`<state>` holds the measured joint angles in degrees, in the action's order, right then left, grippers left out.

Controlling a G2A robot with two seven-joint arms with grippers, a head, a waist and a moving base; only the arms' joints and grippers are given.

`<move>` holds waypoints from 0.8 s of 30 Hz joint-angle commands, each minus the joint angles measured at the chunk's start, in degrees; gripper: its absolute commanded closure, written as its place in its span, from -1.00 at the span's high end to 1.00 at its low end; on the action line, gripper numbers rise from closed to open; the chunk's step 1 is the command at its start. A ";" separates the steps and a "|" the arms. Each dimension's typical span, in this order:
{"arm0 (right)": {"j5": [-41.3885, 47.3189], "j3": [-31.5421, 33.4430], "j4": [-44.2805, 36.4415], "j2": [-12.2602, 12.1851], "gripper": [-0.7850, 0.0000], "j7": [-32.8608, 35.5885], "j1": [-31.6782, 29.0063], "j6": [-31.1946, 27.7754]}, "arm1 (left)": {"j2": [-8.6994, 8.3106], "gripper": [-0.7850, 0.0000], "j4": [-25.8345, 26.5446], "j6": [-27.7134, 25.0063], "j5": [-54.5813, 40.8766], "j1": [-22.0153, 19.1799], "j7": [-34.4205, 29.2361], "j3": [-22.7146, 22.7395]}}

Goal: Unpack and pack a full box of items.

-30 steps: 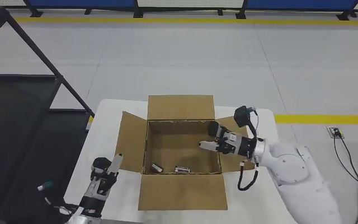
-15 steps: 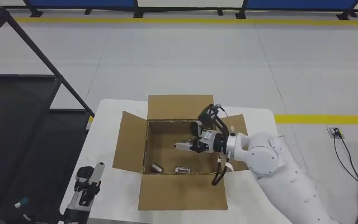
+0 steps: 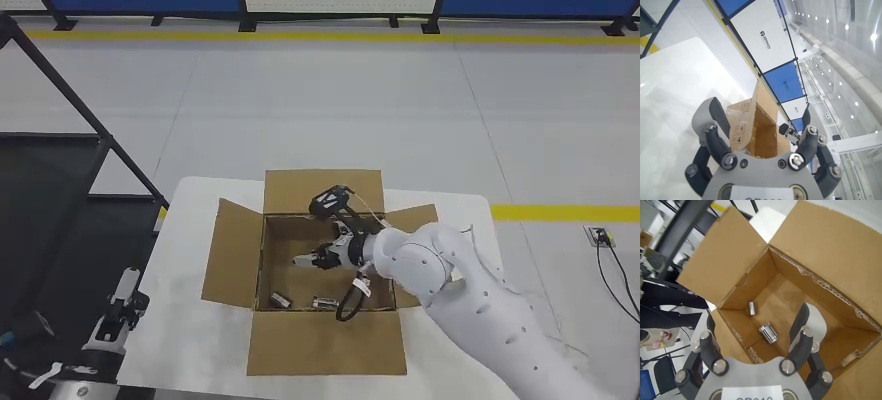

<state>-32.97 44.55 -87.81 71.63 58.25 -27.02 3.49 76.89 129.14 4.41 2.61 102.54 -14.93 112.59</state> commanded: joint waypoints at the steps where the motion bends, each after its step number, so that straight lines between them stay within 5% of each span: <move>1: -2.01 -4.00 3.39 1.41 1.00 4.74 3.93 5.29 | -0.03 1.00 -0.11 0.22 -0.43 -0.13 -0.30 0.20; 6: 1.11 -10.80 13.31 5.40 1.00 12.22 10.42 11.15 | -0.03 1.00 -0.11 0.22 -0.43 -0.13 -0.30 0.20; 15: 8.44 -19.84 34.70 13.53 1.00 17.82 16.71 11.75 | -0.03 1.00 -0.11 0.22 -0.43 -0.13 -0.30 0.20; 24: 8.44 -19.84 34.70 13.53 1.00 17.82 16.71 11.75 | -0.03 1.00 -0.11 0.22 -0.43 -0.13 -0.30 0.20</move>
<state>-24.54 24.72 -53.12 85.15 76.07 -10.32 15.23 76.86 129.03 4.64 2.18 102.41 -15.23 112.79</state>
